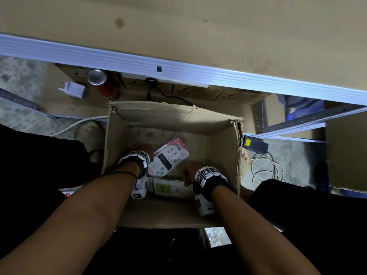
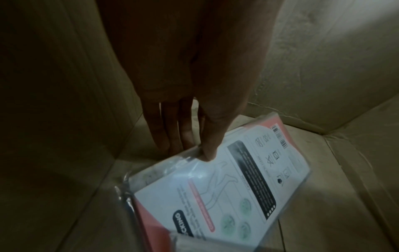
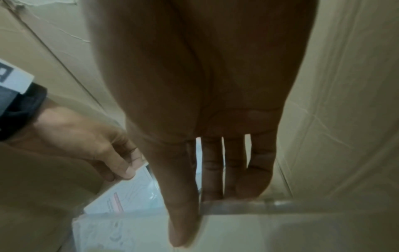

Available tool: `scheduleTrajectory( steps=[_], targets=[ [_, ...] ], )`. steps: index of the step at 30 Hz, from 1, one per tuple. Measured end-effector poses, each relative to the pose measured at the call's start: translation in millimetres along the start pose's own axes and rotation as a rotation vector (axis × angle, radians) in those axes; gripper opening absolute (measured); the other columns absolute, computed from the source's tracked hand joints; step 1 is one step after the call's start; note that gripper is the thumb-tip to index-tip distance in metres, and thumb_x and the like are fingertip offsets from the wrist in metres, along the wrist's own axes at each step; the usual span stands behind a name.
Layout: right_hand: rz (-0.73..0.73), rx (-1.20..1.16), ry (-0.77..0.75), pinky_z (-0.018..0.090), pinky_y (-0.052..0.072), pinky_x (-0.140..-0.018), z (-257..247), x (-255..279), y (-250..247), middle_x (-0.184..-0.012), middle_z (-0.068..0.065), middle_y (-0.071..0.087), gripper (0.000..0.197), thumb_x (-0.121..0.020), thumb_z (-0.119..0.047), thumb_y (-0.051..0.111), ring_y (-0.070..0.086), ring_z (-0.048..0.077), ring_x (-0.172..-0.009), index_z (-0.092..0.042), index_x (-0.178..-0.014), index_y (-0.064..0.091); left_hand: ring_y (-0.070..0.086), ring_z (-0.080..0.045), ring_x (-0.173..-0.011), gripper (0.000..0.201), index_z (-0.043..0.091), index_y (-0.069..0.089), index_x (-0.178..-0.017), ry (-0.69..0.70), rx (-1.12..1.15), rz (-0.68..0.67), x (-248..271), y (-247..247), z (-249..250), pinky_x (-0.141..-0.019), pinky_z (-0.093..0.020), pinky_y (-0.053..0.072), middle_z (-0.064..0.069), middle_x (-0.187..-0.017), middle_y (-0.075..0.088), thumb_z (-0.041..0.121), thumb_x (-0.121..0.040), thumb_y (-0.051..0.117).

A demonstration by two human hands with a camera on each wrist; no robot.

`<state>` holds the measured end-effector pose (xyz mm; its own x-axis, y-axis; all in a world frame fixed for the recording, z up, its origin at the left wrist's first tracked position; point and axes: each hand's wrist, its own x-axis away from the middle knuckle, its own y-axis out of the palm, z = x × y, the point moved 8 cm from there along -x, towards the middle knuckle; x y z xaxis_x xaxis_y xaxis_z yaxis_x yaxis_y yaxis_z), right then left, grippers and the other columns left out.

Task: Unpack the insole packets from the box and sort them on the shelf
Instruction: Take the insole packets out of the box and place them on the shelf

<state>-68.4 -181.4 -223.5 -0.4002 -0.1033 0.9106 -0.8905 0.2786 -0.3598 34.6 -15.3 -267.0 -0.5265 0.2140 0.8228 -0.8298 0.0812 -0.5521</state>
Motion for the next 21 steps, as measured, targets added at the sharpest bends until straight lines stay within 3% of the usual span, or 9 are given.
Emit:
scheduleTrajectory(
  steps=[10,12,14,17,21],
  targets=[
    [0.039,0.055,-0.018,0.044,0.051,-0.099,-13.3,10.6,-7.5,-0.132,0.013,0.058,0.055,-0.078,-0.021,0.081,0.06,0.031,-0.117,-0.008,-0.125,0.057,0.06,-0.035,-0.115,0.027,-0.006,0.063,-0.113,0.038,0.14,0.077,18.7,-23.7,12.5,-0.099,-0.041,0.048,-0.022,-0.125,0.062,0.009,-0.091,0.065],
    [0.065,0.006,-0.026,0.04,0.046,-0.104,-19.9,12.4,-12.6,-0.14,0.015,0.053,0.059,-0.08,-0.019,0.08,0.055,0.031,-0.124,-0.004,-0.131,0.054,0.061,-0.034,-0.114,0.021,-0.007,0.064,-0.107,0.062,0.147,0.125,26.2,-36.6,16.2,-0.096,-0.038,0.046,-0.024,-0.123,0.063,0.005,-0.089,0.066],
    [0.116,-0.045,-0.046,0.035,0.036,-0.109,-29.7,20.1,-23.5,-0.149,0.017,0.044,0.063,-0.087,-0.015,0.073,0.045,0.031,-0.135,-0.001,-0.141,0.046,0.059,-0.034,-0.117,0.029,-0.005,0.065,-0.113,0.089,0.153,0.197,35.1,-52.5,19.4,-0.098,-0.037,0.046,-0.023,-0.124,0.063,0.002,-0.085,0.068],
    [0.232,-0.012,-0.053,0.036,0.035,-0.107,-35.8,32.7,-42.9,-0.146,0.02,0.047,0.047,-0.096,-0.012,0.059,0.044,0.034,-0.135,0.0,-0.14,0.047,0.058,-0.033,-0.117,0.026,0.008,0.07,-0.106,0.11,0.118,0.27,52.0,-71.9,19.8,-0.099,-0.042,0.048,-0.017,-0.119,0.066,0.006,-0.08,0.073],
    [0.251,0.019,-0.037,0.042,0.042,-0.108,-34.1,54.8,-49.7,-0.144,0.016,0.05,0.06,-0.082,-0.016,0.076,0.051,0.033,-0.13,-0.005,-0.136,0.053,0.056,-0.038,-0.116,0.023,0.011,0.07,-0.103,0.155,0.088,0.321,77.2,-91.3,26.8,-0.099,-0.046,0.048,-0.017,-0.118,0.063,0.007,-0.08,0.074]
  ],
)
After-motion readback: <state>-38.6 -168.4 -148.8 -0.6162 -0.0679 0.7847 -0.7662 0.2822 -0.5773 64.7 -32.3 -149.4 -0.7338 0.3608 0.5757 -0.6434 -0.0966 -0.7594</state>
